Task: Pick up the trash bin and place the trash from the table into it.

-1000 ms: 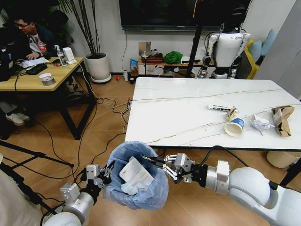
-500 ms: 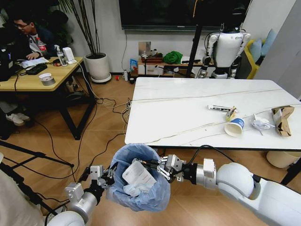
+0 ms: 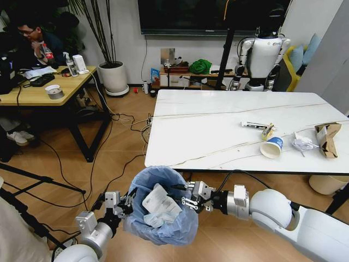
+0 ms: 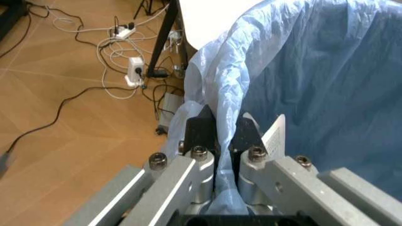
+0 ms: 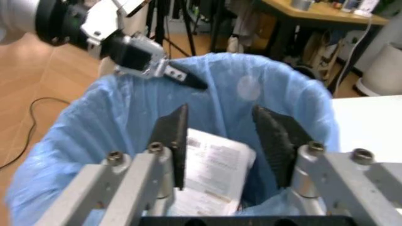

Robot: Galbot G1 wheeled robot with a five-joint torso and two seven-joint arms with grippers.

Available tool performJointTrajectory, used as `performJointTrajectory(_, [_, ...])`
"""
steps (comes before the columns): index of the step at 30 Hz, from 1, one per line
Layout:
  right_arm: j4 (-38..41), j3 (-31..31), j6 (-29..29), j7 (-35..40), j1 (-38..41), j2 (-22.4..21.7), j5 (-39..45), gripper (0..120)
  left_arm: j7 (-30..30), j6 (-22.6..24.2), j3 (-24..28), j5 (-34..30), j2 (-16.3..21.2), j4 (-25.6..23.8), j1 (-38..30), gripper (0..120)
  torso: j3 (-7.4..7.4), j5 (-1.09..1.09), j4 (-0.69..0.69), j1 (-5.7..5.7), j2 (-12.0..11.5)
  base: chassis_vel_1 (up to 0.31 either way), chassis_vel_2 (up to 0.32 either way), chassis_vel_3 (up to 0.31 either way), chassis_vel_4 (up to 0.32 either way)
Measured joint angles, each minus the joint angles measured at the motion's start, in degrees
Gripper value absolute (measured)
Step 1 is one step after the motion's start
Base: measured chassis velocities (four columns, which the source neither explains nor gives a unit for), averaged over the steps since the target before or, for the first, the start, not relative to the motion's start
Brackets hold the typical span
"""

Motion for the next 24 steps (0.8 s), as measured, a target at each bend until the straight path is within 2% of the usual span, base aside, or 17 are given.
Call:
performJointTrajectory(3, [0.0, 0.1, 0.1, 0.2, 0.0, 0.0, 0.1, 42, 0.0, 0.0, 0.0, 0.0, 0.0, 0.0, 0.0, 0, 0.00, 0.00, 0.00, 0.00, 0.0, 0.000, 0.000, 0.000, 0.000])
performJointTrajectory(4, [0.0, 0.2, 0.1, 0.4, -0.1, 0.1, 0.1, 55, 0.0, 0.0, 0.0, 0.0, 0.0, 0.0, 0.0, 0, 0.00, 0.00, 0.00, 0.00, 0.0, 0.000, 0.000, 0.000, 0.000])
performJointTrajectory(11, [-0.1, 3.9, 1.2, 3.5, -0.7, 1.0, 2.1, 77, 0.0, 0.0, -0.3, 0.1, -0.1, -0.3, 0.5, 0, 0.00, 0.00, 0.00, 0.00, 0.0, 0.000, 0.000, 0.000, 0.000])
performJointTrajectory(13, [-0.3, 4.9, 1.3, 4.6, -0.7, 1.2, 3.1, 90, 0.0, 0.0, -0.5, 0.2, -0.1, -0.4, 0.7, 0, 0.00, 0.00, 0.00, 0.00, 0.0, 0.000, 0.000, 0.000, 0.000])
performJointTrajectory(18, [-1.0, 8.2, 1.5, 9.4, -1.3, 1.9, 6.8, 99, 0.0, -0.1, -1.0, 0.4, -0.3, -0.4, 1.1, 0, 0.00, -0.01, 0.01, 0.00, 0.0, 0.000, 0.000, 0.000, 0.000])
performJointTrajectory(21, [-4.0, 17.4, 2.5, 16.3, -4.9, 3.4, 11.6, 100, 0.2, -0.3, -1.6, 0.8, -0.8, -1.2, 1.6, 0, 0.00, 0.01, 0.01, 0.00, 0.0, 0.000, 0.000, 0.000, 0.000])
performJointTrajectory(22, [-4.8, 20.4, 2.9, 16.7, -6.1, 3.4, 12.8, 100, 0.2, -0.3, -1.7, 0.9, -0.8, -1.4, 1.8, 0, 0.00, 0.01, 0.00, 0.00, 0.0, 0.000, 0.000, 0.000, 0.000])
performJointTrajectory(23, [-4.8, 20.4, 2.9, 16.7, -6.1, 3.4, 12.8, 100, 0.2, -0.3, -1.7, 0.9, -0.8, -1.4, 1.8, 0, 0.00, 0.01, 0.00, 0.00, 0.0, 0.000, 0.000, 0.000, 0.000])
performJointTrajectory(24, [-5.6, 24.2, 3.8, 16.6, -7.9, 3.2, 14.1, 100, 0.3, -0.3, -1.8, 1.0, -0.7, -1.6, 2.0, 0, 0.00, 0.01, 0.01, 0.00, 0.0, 0.000, 0.000, 0.000, 0.000])
